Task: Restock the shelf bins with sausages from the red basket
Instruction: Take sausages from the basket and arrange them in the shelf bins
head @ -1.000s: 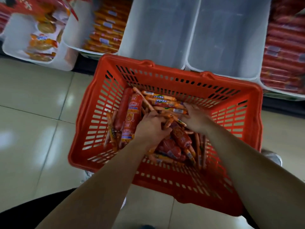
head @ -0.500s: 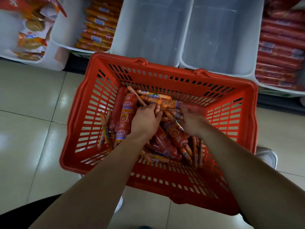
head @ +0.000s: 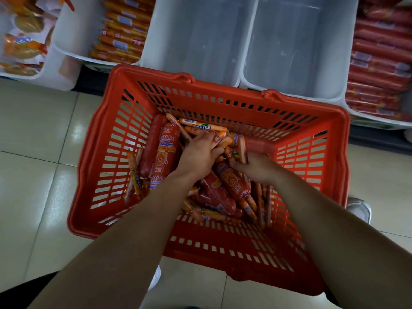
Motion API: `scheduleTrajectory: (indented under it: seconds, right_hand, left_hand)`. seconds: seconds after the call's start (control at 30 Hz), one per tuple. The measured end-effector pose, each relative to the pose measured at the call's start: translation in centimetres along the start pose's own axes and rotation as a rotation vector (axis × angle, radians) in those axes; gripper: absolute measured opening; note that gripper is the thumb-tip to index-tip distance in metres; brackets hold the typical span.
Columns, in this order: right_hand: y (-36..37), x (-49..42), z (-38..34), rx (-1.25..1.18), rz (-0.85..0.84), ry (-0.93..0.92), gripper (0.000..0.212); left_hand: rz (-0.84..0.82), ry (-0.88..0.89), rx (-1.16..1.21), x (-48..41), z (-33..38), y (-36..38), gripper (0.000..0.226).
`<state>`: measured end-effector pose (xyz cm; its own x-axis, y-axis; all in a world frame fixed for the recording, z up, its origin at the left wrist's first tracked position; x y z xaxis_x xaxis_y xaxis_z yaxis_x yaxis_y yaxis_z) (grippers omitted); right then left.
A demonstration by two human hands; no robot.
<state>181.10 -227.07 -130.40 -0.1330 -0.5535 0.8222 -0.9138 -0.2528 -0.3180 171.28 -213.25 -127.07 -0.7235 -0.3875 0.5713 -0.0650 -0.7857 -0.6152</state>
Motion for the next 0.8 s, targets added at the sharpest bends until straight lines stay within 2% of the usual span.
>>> scheduleTrajectory:
  seconds: [0.17, 0.23, 0.3, 0.4, 0.5, 0.63, 0.7, 0.8]
  right_hand:
    - [-0.4, 0.0, -0.5, -0.120, 0.033, -0.031, 0.016]
    - [-0.3, 0.0, -0.9, -0.139, 0.017, -0.040, 0.031]
    - [-0.2, 0.2, -1.0, -0.170, 0.007, -0.042, 0.043]
    - [-0.2, 0.2, -0.8, -0.180, -0.005, -0.003, 0.025]
    - [-0.5, 0.0, -0.2, -0.140, 0.019, 0.056, 0.029]
    - [-0.5, 0.2, 0.0, -0.201, 0.017, 0.076, 0.032]
    - [-0.5, 0.5, -0.1, -0.211, 0.019, 0.071, 0.043]
    - [-0.5, 1.0, -0.4, -0.203, 0.040, 0.065, 0.063]
  left_hand:
    - [0.121, 0.018, 0.178, 0.2, 1.6, -2.3, 0.025]
    - [0.156, 0.028, 0.190, 0.2, 1.8, -3.0, 0.021]
    - [0.117, 0.005, 0.154, 0.1, 1.4, -2.7, 0.026]
    - [-0.002, -0.047, 0.057, 0.4, 0.1, -1.2, 0.037]
    - [-0.078, -0.074, -0.079, 0.9, -0.1, -0.5, 0.045]
    - [-0.106, -0.055, -0.224, 0.8, -0.1, -1.2, 0.042]
    - [-0.156, -0.077, -0.264, 0.9, -0.5, -0.7, 0.047]
    - [-0.184, -0.111, -0.194, 1.1, -0.9, 0.3, 0.049]
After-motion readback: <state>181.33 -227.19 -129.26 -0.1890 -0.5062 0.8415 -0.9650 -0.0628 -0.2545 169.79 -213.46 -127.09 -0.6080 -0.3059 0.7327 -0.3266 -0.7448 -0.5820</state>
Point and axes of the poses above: each hand's wrist, its own x-axis away from the middle knuckle, its own y-axis out of the palm, z = x × y, the point moved 7 cm from there along -x, towards the middle knuckle, and after that the axes turned 10 degrees about -z, right-handed, at the moved point
